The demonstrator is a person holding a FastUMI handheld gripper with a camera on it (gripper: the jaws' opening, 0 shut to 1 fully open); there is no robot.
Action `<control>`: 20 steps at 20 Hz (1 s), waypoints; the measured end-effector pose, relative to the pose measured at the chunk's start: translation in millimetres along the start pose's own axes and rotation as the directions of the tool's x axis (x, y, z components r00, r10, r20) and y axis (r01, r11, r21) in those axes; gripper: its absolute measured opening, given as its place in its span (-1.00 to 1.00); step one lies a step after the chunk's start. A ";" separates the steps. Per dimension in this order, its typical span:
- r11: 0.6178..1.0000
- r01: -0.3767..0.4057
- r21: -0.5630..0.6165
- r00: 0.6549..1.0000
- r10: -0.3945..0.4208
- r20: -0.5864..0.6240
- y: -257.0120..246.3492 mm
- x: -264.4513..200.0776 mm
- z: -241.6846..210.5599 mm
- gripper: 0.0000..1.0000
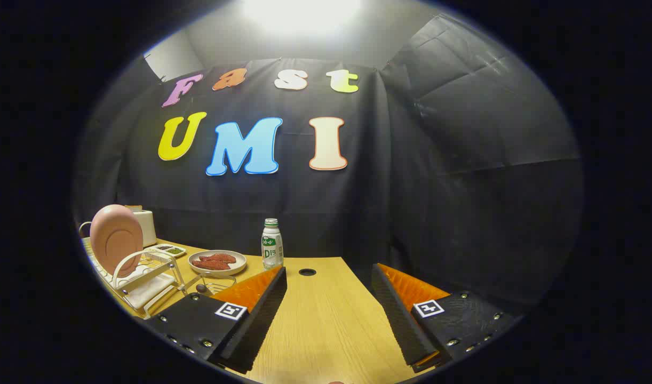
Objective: Take the plate from the dish rack, then take the spoon from the basket and place it into the plate.
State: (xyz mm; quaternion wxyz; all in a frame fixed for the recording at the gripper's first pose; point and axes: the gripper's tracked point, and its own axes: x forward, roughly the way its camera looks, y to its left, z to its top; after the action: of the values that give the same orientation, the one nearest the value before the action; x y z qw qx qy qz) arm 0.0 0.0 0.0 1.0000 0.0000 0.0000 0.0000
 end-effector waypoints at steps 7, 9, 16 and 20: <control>0.999 -0.042 0.006 0.999 0.041 0.034 36.6 -71.7 80.3 0.96; 0.997 -0.076 0.020 0.996 0.075 0.049 60.2 -85.6 102.5 0.96; 0.962 -0.260 0.078 0.964 0.255 0.075 163.0 -104.0 163.4 0.96; 0.929 -0.360 0.081 0.932 0.356 0.061 213.0 -94.3 178.9 0.95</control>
State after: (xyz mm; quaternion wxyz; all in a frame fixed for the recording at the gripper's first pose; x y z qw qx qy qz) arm -94.3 213.0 178.9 0.9819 0.0452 -0.0228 0.1824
